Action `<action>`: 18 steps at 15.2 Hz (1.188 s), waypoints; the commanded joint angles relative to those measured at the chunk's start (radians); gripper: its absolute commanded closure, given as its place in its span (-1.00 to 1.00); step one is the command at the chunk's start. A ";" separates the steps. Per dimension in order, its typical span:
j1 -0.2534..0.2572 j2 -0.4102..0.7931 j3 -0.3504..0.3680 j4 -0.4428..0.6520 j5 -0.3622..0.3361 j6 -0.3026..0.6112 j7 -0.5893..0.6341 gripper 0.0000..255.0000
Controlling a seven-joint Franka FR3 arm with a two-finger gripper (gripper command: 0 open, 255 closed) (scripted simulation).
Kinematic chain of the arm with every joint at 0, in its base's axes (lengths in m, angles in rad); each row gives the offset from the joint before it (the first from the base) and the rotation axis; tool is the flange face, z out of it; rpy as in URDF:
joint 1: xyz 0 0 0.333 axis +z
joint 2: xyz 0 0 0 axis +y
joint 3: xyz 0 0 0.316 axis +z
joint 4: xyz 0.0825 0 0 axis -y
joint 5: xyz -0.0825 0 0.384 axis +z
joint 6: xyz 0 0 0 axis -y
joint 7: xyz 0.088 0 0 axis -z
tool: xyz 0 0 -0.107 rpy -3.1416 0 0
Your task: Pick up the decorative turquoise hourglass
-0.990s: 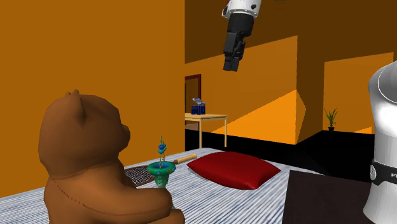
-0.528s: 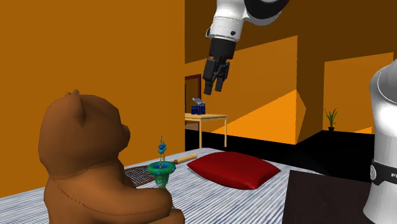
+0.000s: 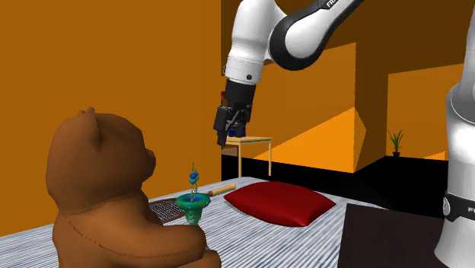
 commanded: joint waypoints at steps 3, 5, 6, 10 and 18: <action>-0.030 0.174 0.034 0.076 -0.208 0.058 0.201 -1.00; -0.021 0.265 0.028 0.130 -0.318 0.067 0.303 -1.00; -0.010 0.310 0.019 0.159 -0.369 0.068 0.350 -1.00; 0.053 0.481 -0.033 0.286 -0.531 0.065 0.502 -1.00; 0.100 0.590 -0.088 0.336 -0.644 0.097 0.609 -1.00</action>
